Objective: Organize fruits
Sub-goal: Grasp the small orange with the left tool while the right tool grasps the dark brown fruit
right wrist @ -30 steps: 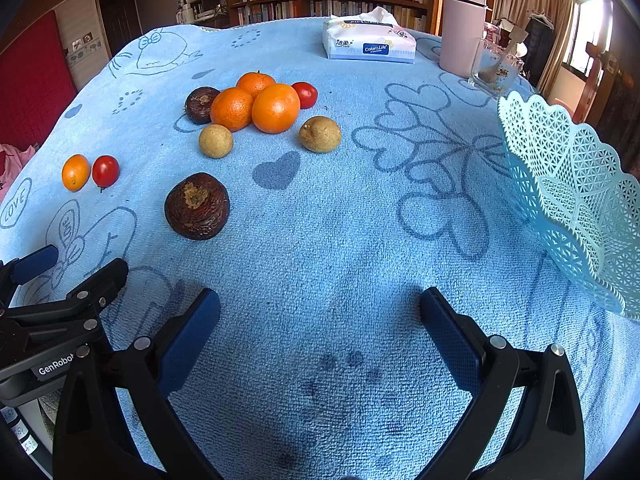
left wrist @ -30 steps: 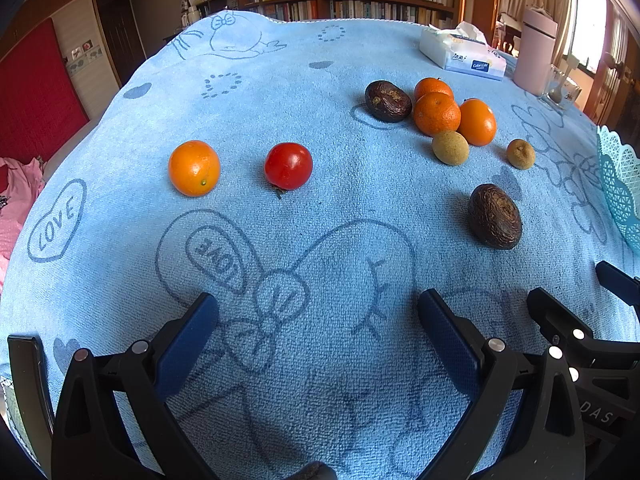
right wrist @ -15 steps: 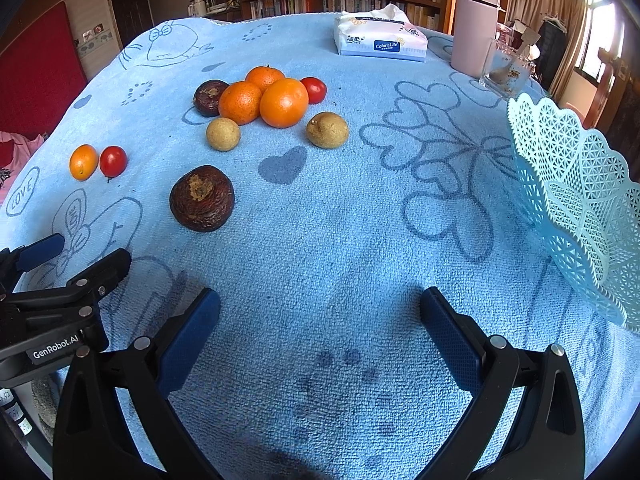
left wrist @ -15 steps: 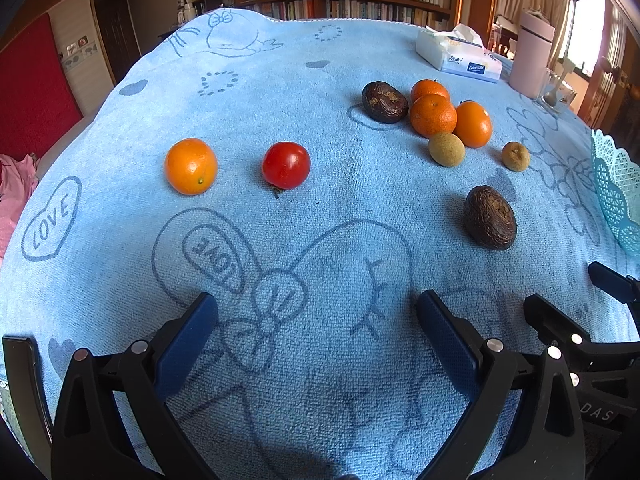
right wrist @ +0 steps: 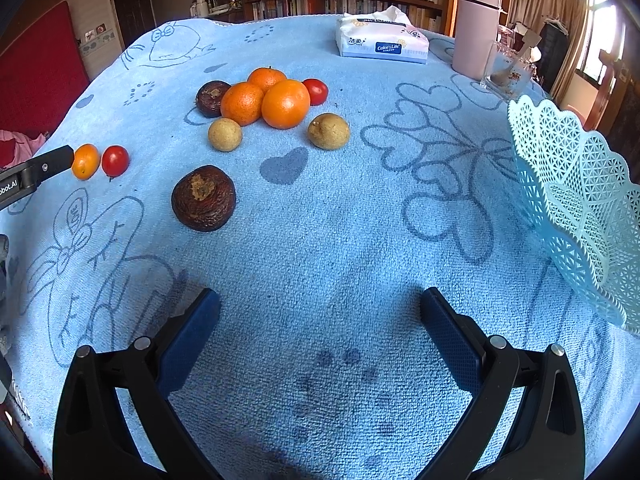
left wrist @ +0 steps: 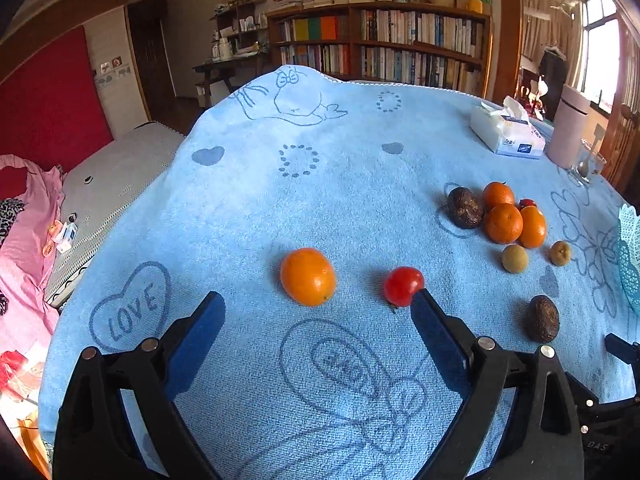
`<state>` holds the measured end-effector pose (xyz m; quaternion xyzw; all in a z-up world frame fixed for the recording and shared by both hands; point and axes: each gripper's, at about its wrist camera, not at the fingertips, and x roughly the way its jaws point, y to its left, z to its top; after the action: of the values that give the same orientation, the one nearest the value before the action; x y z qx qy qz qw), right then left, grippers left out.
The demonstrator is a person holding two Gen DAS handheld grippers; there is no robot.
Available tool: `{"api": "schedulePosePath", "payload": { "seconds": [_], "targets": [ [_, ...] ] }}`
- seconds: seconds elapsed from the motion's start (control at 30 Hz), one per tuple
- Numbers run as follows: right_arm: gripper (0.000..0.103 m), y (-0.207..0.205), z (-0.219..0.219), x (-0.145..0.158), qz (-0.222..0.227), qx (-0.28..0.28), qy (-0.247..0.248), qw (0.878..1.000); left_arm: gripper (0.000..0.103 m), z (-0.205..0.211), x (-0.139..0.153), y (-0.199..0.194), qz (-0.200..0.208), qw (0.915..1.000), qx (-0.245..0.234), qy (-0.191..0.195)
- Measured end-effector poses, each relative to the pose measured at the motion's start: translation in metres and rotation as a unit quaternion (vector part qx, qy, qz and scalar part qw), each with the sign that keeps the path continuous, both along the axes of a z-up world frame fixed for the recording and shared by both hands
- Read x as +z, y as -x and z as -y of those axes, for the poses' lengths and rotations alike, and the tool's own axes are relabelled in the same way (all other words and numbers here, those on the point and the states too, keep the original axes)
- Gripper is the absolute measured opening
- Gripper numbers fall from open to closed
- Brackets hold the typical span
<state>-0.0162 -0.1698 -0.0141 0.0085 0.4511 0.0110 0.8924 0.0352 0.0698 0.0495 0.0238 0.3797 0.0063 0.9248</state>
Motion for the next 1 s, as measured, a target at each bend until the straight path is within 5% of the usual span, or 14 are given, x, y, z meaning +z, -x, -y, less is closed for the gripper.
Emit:
{"api": "schedulePosePath", "payload": {
  "seconds": [0.37,0.77,0.83,0.9,1.0],
  "targets": [
    [0.101,0.002,-0.001,0.006,-0.002,0.01,-0.013,1.0,0.041,-0.014,-0.033,-0.037,-0.045,0.9987,0.003,0.024],
    [0.101,-0.017,-0.035,0.03,-0.005,0.079,-0.041,0.996,0.039,-0.01,-0.02,-0.019,-0.019,0.9988,-0.001,0.045],
    [0.094,-0.031,-0.036,0.029,-0.013,0.076,-0.051,0.996,0.039,-0.007,-0.016,-0.015,-0.013,0.9988,-0.008,0.047],
    [0.074,-0.046,-0.036,0.026,-0.027,0.067,-0.058,0.996,0.039,-0.004,-0.013,-0.012,-0.009,0.9985,-0.016,0.052],
    [0.066,-0.061,-0.041,0.02,-0.034,0.066,-0.059,0.996,0.039,-0.002,-0.013,-0.008,-0.01,0.9979,-0.026,0.058]
  ]
}}
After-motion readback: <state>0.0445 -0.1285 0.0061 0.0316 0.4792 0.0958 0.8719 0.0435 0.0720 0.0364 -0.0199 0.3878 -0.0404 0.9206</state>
